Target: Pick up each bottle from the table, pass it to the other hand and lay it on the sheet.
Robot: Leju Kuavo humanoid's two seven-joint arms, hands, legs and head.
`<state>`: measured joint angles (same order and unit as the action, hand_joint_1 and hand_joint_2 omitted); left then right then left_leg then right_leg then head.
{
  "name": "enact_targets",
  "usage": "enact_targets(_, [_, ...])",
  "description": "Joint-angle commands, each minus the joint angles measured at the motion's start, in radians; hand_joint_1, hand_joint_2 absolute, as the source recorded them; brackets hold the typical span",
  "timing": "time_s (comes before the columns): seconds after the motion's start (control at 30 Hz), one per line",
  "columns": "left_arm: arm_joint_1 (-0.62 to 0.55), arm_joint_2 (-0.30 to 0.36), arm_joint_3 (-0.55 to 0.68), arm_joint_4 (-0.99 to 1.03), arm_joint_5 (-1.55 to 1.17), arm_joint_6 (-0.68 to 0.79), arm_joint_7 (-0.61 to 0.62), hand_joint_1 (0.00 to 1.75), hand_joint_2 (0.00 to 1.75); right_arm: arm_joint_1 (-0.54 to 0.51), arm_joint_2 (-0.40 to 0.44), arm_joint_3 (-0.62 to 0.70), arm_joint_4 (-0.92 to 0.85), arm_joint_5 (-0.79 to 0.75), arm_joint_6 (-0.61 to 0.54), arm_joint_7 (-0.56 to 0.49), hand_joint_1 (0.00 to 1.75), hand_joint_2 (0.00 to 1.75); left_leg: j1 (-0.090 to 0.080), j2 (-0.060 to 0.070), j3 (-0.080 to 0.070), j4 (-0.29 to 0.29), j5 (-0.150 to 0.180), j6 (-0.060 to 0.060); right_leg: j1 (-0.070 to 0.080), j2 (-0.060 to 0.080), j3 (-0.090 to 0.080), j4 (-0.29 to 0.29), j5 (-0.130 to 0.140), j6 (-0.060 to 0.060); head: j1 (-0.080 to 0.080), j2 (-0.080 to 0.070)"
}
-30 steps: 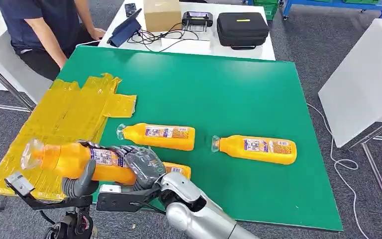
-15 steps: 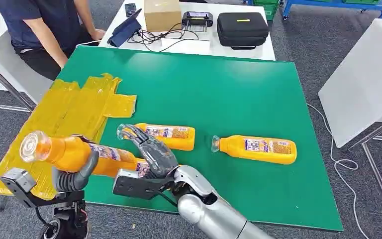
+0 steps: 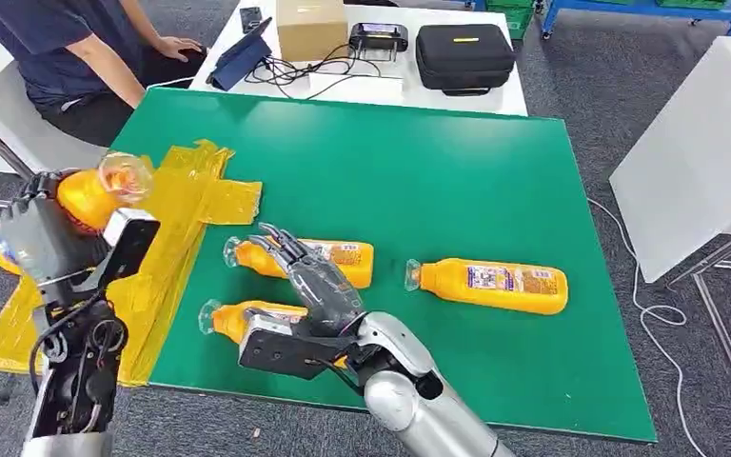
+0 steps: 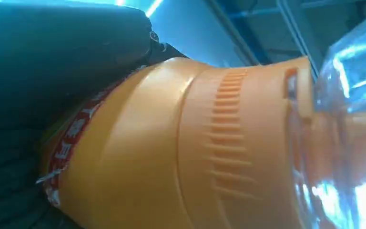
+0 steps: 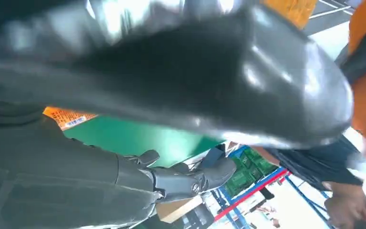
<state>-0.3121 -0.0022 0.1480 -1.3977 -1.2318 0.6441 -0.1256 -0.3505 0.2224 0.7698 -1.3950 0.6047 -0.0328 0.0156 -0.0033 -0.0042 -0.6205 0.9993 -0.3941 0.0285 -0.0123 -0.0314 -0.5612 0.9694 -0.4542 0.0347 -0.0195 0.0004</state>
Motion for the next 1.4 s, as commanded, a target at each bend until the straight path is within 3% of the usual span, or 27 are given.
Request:
enact_targets(0.03, [-0.238,0.082,-0.054,0.531,-0.187,0.054,0.051,1.75,1.75,-0.021,-0.034,-0.007,-0.006,-0.018,0.011,-0.005,0.0,0.0,0.0,-0.003,0.003,-0.001,0.0,-0.001,0.0,-0.001,0.004,-0.001,-0.001,-0.001,-0.001,0.0])
enact_targets(0.23, [-0.272,0.066,-0.044,0.692,-0.336,0.054,0.093,1.75,1.75,-0.019,-0.054,-0.002,-0.028,-0.041,-0.001,-0.001,0.0,0.0,0.0,-0.002,0.004,-0.001,-0.001,-0.002,0.0,0.0,0.005,-0.001,-0.001,-0.001,0.0,0.0])
enact_targets(0.67, [-0.312,0.06,-0.099,0.98,-0.317,0.054,0.122,1.75,1.75,-0.038,-0.098,0.038,-0.032,-0.087,-0.026,0.03,0.0,0.0,0.0,0.0,0.002,0.0,-0.001,-0.001,0.0,0.001,0.003,-0.001,-0.001,-0.001,-0.001,0.0])
enact_targets(0.7, [-0.305,0.06,-0.092,0.989,-0.308,0.054,0.122,1.54,1.75,-0.038,-0.098,0.038,-0.023,-0.088,-0.025,0.03,0.0,0.0,0.0,0.0,0.004,0.0,-0.002,-0.002,0.0,0.002,0.005,-0.001,-0.002,-0.001,0.0,0.0])
enact_targets(0.73, [-0.307,0.066,-0.098,1.011,-0.319,0.054,0.139,0.38,1.75,-0.043,-0.095,0.041,-0.009,-0.091,-0.024,0.029,0.0,0.0,0.0,0.001,0.002,0.0,-0.001,-0.001,0.0,0.002,0.003,-0.001,-0.001,-0.001,-0.001,0.0])
enact_targets(0.93, [-0.296,0.07,-0.098,1.0,-0.314,0.054,0.135,0.38,1.75,-0.047,-0.089,0.041,0.004,-0.094,-0.026,0.026,0.0,0.0,0.001,0.001,0.004,0.0,-0.002,-0.002,0.001,0.003,0.005,-0.001,-0.002,-0.002,-0.001,0.0])
enact_targets(0.97, [-0.296,0.07,-0.098,1.0,-0.314,0.054,0.135,0.0,1.75,-0.047,-0.089,0.041,0.004,-0.094,-0.026,0.026,0.0,0.0,0.0,0.001,0.002,0.0,-0.001,-0.002,0.0,0.002,0.003,-0.001,-0.001,-0.001,0.0,0.0])
enact_targets(1.17, [-0.328,0.057,-0.07,1.07,-0.265,0.022,0.119,0.0,1.75,-0.063,-0.079,0.036,0.052,-0.087,-0.032,0.035,0.0,0.0,0.0,0.001,0.001,0.0,-0.001,-0.001,0.0,0.002,0.002,-0.001,0.0,-0.001,-0.001,0.0])
enact_targets(1.2, [-0.332,0.055,-0.07,1.072,-0.264,0.015,0.118,0.0,0.0,-0.06,-0.085,0.034,0.048,-0.088,-0.032,0.035,0.0,0.0,0.0,0.001,0.002,0.0,-0.001,-0.002,0.0,0.003,0.003,-0.001,-0.001,-0.001,-0.001,0.0])
enact_targets(1.4, [-0.344,0.054,-0.068,1.077,-0.251,-0.005,0.113,0.0,0.0,-0.039,-0.104,0.025,0.011,-0.082,-0.032,0.042,0.0,0.0,0.001,-0.001,0.002,0.0,-0.002,-0.002,0.001,0.001,0.004,-0.001,-0.002,-0.001,-0.001,0.0])
